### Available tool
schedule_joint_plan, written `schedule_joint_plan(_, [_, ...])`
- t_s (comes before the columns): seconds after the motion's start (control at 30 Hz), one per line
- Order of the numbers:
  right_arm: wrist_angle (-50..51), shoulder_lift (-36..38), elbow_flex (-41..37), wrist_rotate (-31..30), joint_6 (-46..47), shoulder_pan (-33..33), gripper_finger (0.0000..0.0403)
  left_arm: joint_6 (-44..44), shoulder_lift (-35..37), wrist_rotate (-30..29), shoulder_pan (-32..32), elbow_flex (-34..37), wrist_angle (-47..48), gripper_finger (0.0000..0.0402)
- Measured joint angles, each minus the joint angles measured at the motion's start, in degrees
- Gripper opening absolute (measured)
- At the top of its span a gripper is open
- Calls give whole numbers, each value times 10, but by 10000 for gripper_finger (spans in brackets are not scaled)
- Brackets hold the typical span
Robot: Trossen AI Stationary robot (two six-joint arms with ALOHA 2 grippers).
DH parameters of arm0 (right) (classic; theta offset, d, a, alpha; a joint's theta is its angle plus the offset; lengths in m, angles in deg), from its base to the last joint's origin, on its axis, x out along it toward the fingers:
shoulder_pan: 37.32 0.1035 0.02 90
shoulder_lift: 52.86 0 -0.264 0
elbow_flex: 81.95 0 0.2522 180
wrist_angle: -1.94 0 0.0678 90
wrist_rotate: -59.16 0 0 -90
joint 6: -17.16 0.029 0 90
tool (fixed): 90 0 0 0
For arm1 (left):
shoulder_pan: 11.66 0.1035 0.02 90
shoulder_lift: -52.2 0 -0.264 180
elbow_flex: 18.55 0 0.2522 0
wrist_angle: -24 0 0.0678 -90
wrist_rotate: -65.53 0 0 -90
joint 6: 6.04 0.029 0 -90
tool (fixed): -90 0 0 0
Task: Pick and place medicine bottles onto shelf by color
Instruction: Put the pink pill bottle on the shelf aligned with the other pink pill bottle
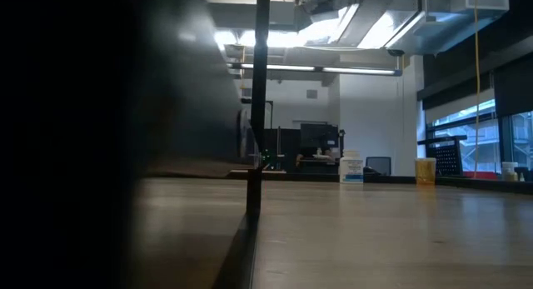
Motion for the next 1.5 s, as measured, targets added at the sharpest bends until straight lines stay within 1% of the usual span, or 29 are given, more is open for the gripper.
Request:
schedule_joint_plan(0.17, [-44,-20,0,49,-26,0,212,-20,0,-11,-17,0,1,82])
schedule_joint_plan(0.23, [-50,-27,0,58,-37,0,212,-23,0,-21,-21,0,2,82])
schedule_joint_plan(0.3, [-54,-31,0,58,-40,0,212,-23,0,-26,-23,2,-1,82])
schedule_joint_plan(0.4, [-56,-33,0,57,-39,0,212,-33,0,-28,-23,26,-19,82])
schedule_joint_plan(0.57, [-66,-33,0,57,-39,0,212,-34,0,-32,-23,78,-76,82])
schedule_joint_plan(0.77, [-70,-33,0,57,-39,0,212,-31,0,-33,-23,119,-140,82])
schedule_joint_plan(0.93, [-70,-33,0,57,-39,0,212,-29,0,-30,-23,136,-161,82])
schedule_joint_plan(1.13, [-70,-33,0,57,-38,0,212,-29,0,-6,-23,156,-188,82])
schedule_joint_plan(1.5, [-69,-33,0,57,-38,0,212,-12,0,-6,-23,160,-197,82])
